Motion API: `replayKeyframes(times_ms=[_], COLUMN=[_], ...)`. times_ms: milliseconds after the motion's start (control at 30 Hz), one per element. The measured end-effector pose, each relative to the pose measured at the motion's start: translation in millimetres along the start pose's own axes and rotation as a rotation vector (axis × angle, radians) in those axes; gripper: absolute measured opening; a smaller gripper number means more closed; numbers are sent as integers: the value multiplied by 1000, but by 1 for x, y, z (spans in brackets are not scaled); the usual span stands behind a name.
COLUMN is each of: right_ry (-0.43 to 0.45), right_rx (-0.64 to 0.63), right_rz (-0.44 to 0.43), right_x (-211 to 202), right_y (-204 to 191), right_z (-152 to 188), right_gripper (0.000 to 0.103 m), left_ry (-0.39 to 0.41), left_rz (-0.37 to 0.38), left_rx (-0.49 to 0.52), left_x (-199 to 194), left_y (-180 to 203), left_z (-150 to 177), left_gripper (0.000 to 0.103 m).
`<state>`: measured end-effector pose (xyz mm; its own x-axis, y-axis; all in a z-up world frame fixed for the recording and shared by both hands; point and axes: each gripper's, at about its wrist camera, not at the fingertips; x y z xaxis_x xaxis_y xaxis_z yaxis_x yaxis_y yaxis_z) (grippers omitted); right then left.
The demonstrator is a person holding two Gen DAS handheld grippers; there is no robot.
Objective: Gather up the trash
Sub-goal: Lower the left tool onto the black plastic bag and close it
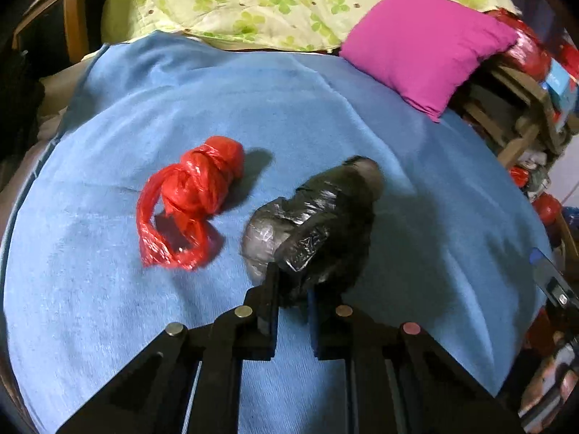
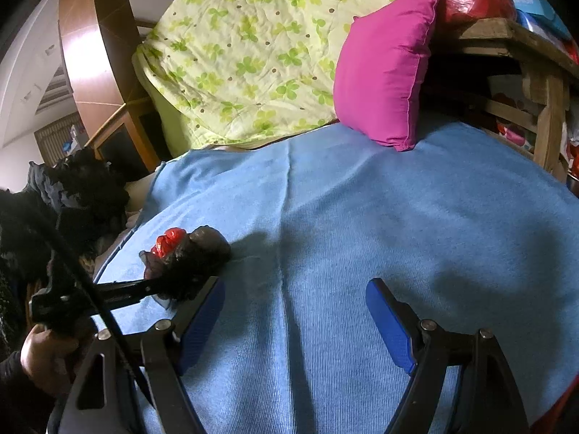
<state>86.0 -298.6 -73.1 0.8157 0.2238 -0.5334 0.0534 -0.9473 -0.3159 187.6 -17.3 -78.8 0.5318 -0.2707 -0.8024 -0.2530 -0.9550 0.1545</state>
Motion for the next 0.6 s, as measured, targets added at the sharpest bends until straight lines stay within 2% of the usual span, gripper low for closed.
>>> replayKeyframes(times_ms=[33, 100, 133, 167, 200, 267, 433, 600], right_ry=[0, -1, -2, -2, -3, -4, -8, -8], right_rx=[-2, -6, -4, -1, 2, 4, 3, 9], right_rz=[0, 2, 3, 2, 1, 1, -3, -4], right_x=[-1, 0, 0, 0, 0, 1, 3, 3], right_y=[0, -1, 0, 0, 1, 2, 1, 2], right_z=[0, 0, 0, 0, 0, 0, 1, 1], right_gripper=[83, 83, 83, 83, 83, 83, 83, 83], left_ry=[2, 10, 25, 67, 115, 130, 89, -7], left_rz=[5, -9, -28, -58, -75, -81, -63, -53], left_rx=[18, 39, 42, 36, 31, 25, 47, 71], left_x=[-3, -7, -11, -17, -23, -25, -2, 32], left_y=[3, 8, 9, 9, 9, 7, 13, 18], left_z=[-1, -2, -4, -6, -9, -16, -33, -34], left_gripper=[17, 43, 73, 85, 85, 85, 85, 85])
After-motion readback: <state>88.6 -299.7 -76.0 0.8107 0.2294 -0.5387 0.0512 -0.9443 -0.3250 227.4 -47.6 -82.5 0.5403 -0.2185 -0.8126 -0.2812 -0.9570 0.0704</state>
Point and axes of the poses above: each gripper's, at about its wrist camera, not at the fingertips, and x roughly the way its jaws point, y to its right, z to its underside, and after that the axes turned 1 degree about -x, right-handed
